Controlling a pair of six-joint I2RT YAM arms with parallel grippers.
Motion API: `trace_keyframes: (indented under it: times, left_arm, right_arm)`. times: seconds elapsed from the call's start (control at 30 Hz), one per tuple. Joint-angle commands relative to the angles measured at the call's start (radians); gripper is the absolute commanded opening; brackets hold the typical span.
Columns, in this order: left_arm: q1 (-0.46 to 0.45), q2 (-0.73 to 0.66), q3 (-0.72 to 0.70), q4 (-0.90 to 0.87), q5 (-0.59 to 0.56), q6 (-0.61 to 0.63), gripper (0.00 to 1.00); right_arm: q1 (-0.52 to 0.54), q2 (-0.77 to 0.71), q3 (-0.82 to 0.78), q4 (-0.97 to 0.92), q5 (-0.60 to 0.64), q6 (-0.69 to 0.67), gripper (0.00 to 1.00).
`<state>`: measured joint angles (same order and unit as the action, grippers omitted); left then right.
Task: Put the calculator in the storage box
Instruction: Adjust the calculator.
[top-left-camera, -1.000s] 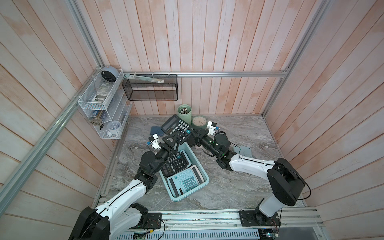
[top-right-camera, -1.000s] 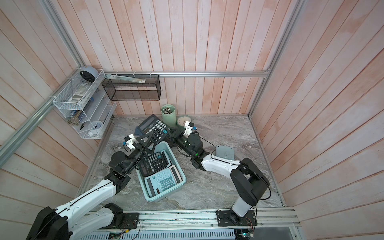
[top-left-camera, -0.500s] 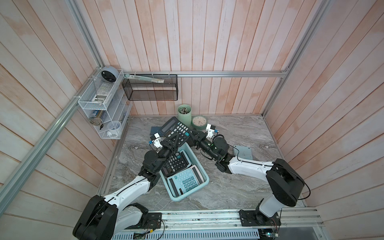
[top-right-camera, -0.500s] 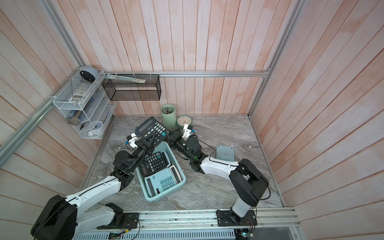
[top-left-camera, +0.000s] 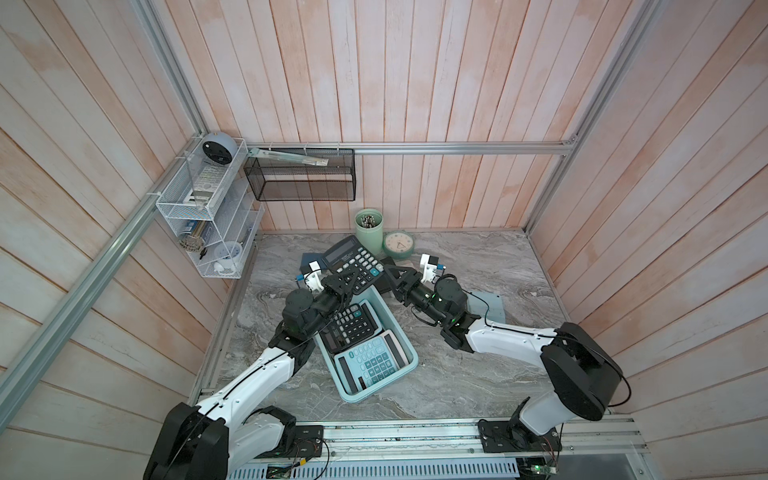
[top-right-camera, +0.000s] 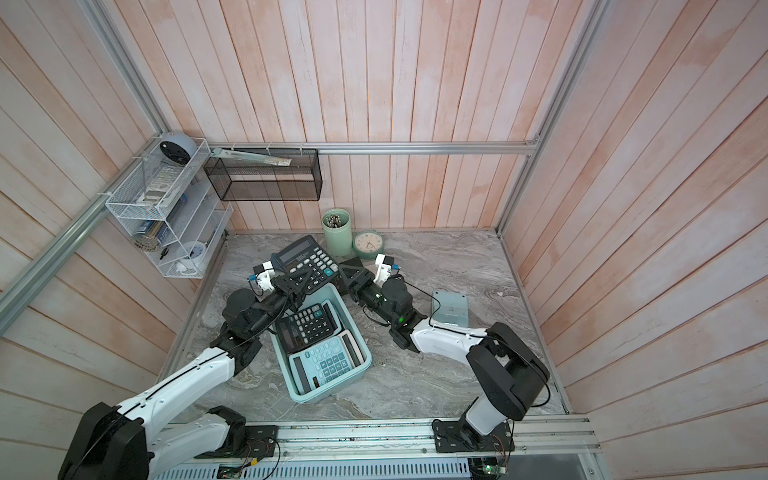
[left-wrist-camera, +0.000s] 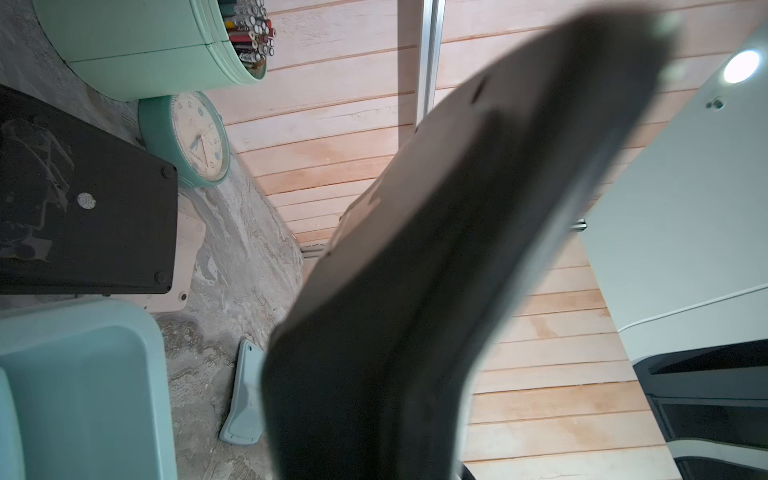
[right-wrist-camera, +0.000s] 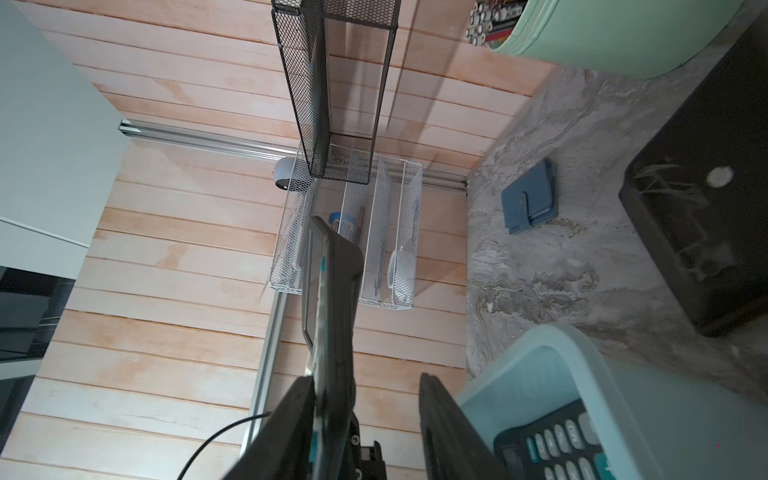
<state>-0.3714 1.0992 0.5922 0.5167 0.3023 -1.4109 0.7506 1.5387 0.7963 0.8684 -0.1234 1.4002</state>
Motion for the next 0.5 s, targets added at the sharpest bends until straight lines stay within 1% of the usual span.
trace_keyframes:
  times: [0.0, 0.1, 0.17, 0.23, 0.37, 0.47]
  left_arm:
    - [0.048, -0.026, 0.087, -0.174, 0.178, 0.128, 0.0]
    - [0.079, -0.024, 0.167, -0.339, 0.284, 0.221, 0.0]
    - [0.089, -0.016, 0.237, -0.486, 0.353, 0.309, 0.0]
    - [0.093, -0.002, 0.288, -0.586, 0.409, 0.372, 0.0]
    - [0.1, 0.008, 0.322, -0.64, 0.503, 0.394, 0.0]
    - [0.1, 0.014, 0.347, -0.677, 0.54, 0.403, 0.0]
  right_arm:
    - [-0.067, -0.059, 0.001, -0.121, -0.138, -0.111, 0.52]
    - [-0.142, -0.09, 0.045, -0.239, -0.279, -0.187, 0.52]
    - [-0.188, -0.113, 0.089, -0.356, -0.359, -0.268, 0.52]
    - [-0.225, -0.13, 0.145, -0.485, -0.432, -0.368, 0.52]
    - [-0.274, -0.118, 0.303, -0.791, -0.555, -0.621, 0.52]
    - [-0.298, -0.085, 0.404, -0.928, -0.64, -0.739, 0.52]
